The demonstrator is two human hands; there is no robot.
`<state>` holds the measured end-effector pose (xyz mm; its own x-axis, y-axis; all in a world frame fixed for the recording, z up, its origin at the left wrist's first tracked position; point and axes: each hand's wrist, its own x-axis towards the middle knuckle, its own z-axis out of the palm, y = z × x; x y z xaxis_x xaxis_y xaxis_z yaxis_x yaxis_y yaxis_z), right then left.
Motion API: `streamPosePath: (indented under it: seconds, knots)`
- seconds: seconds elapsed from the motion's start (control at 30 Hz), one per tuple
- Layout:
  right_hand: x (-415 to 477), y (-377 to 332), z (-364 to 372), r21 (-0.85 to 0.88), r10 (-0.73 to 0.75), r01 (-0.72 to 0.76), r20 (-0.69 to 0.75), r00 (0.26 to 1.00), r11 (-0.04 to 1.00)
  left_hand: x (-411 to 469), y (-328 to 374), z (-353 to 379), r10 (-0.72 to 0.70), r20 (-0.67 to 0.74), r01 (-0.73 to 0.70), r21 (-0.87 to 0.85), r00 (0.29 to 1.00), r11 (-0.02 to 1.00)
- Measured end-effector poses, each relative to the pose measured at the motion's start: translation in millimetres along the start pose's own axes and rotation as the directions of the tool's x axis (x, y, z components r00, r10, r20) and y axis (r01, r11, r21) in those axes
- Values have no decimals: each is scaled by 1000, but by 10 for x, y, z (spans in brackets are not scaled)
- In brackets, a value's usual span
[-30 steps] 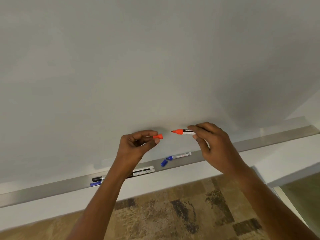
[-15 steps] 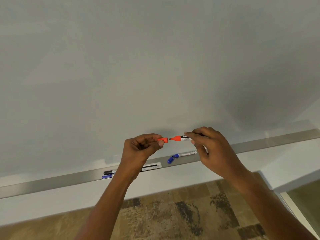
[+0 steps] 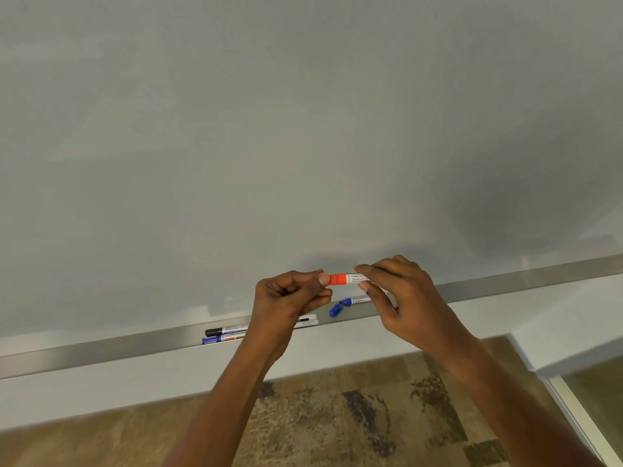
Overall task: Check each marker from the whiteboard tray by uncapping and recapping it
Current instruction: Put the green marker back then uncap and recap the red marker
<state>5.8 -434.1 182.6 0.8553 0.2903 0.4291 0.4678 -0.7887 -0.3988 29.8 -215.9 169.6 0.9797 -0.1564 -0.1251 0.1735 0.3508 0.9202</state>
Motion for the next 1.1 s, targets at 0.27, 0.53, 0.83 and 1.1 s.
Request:
streamPosePath:
  seconds: [0.27,0.53,0.83,1.1]
  knots:
    - [120,57,41,-28,3,-5,-40,999,1000,179,14,39,13,29,-13,-8,1000,1000]
    - [244,283,108,-1,8,-8,41,999,1000,401,-203,-43,34,-10,-34,46,999,998]
    - [-61,939,701,18,126,-133,230,965,991,673,-926,-264,33,20,-39,582,999,812]
    - [-323,1255,1327,-114,252,-231,232,939,966,932,-1490,-348,-5,148,-135,915,989,381]
